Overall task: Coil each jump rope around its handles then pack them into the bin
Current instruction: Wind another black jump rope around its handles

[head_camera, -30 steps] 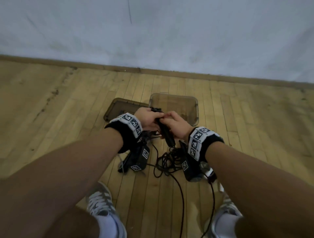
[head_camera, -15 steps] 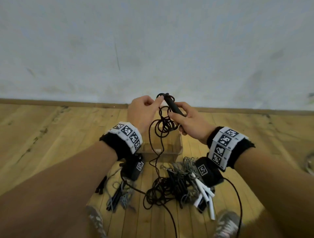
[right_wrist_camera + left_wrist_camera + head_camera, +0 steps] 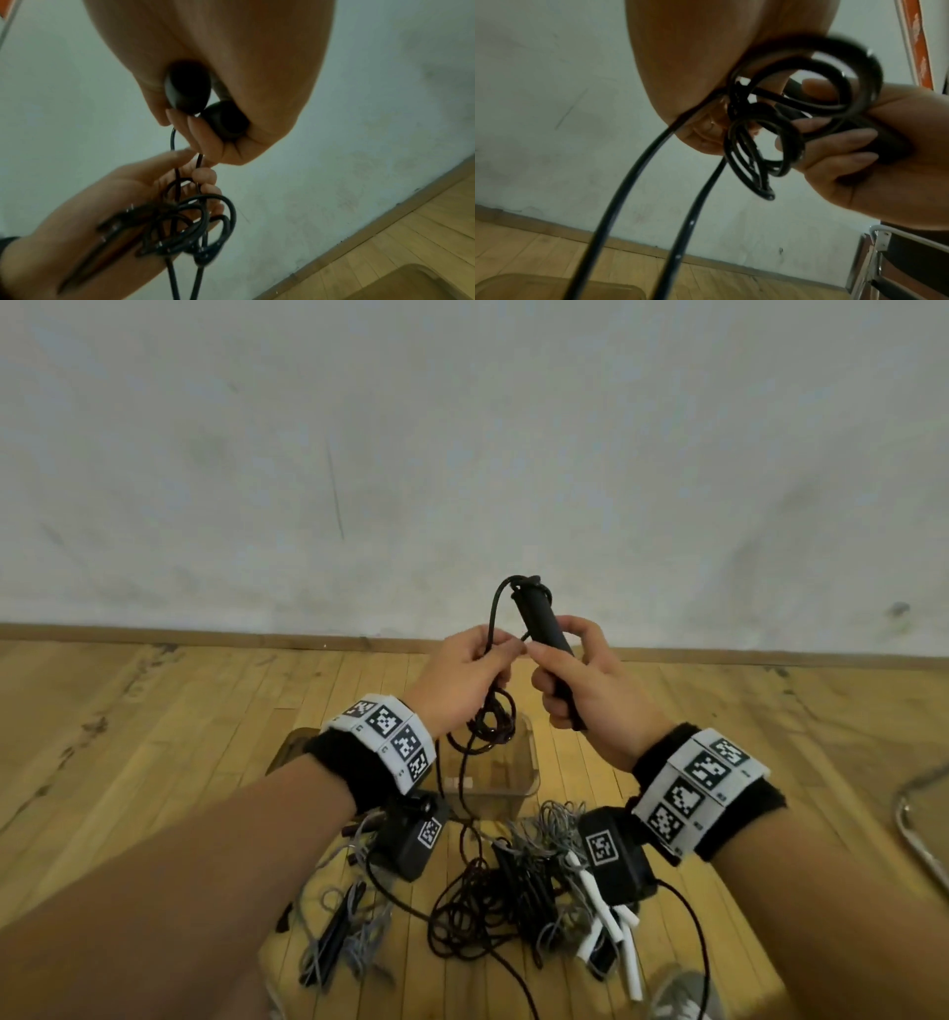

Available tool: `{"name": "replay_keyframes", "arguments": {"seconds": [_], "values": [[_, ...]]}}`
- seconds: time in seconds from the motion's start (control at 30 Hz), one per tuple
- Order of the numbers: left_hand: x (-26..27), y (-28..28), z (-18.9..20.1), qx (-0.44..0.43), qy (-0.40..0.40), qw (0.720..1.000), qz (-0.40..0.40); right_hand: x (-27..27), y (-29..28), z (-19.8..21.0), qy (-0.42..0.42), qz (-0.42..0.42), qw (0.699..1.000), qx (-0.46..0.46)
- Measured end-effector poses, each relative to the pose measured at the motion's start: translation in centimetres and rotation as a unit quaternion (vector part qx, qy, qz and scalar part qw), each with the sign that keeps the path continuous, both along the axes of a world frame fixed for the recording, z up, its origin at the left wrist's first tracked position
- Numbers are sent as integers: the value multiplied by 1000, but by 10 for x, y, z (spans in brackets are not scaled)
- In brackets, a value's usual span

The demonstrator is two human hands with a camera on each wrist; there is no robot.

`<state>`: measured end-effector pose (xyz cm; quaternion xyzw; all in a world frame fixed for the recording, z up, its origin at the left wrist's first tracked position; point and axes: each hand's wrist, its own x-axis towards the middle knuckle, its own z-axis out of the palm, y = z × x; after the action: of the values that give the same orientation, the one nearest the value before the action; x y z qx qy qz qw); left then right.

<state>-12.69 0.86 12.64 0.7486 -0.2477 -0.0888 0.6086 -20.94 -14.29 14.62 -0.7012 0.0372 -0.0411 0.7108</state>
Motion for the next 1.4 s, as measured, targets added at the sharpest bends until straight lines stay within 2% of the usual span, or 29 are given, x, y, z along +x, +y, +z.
{"name": "replay_keyframes", "arguments": {"seconds": [0.17,0.27,0.4,0.47,0.57,0.67,0.8,0.9,0.97,1.03,1.1,1.17,1.2,1.33,1.4], "values": [[0,0,-7,86,-58,993,-52,5,-8,5,-25,-17,998,56],[-1,-1,-14,124,-63,989,-53,9,-12,11,-34,-34,990,130],[-2,-8,-18,214,-82,972,-51,11,-18,11,-24,-57,984,165],[-3,-11,-25,262,-59,961,-68,13,-21,9,-24,-77,982,172],[-4,-10,-40,257,-31,959,-119,15,-27,7,-30,-115,978,169],[2,-6,-49,276,-33,956,-98,15,-35,7,-32,-140,976,164],[5,7,-54,359,-3,927,-111,11,-38,9,-37,-126,977,166],[4,7,-49,414,25,903,-110,7,-30,7,-26,-62,988,139],[3,1,-40,363,24,929,-71,6,-23,4,-9,-23,994,103],[0,-11,-29,241,18,970,-22,6,-16,2,9,7,996,87],[-6,-22,-14,92,39,995,-9,6,-11,1,22,29,996,86],[-15,-28,0,-43,74,996,-9,6,-8,1,30,46,995,89],[-18,-29,5,-84,83,993,-2,7,-6,1,30,53,994,88],[-20,-29,8,-137,85,987,17,7,-3,1,27,43,996,73],[-19,-29,6,-130,67,989,19,7,-3,-1,26,17,998,61]]}}
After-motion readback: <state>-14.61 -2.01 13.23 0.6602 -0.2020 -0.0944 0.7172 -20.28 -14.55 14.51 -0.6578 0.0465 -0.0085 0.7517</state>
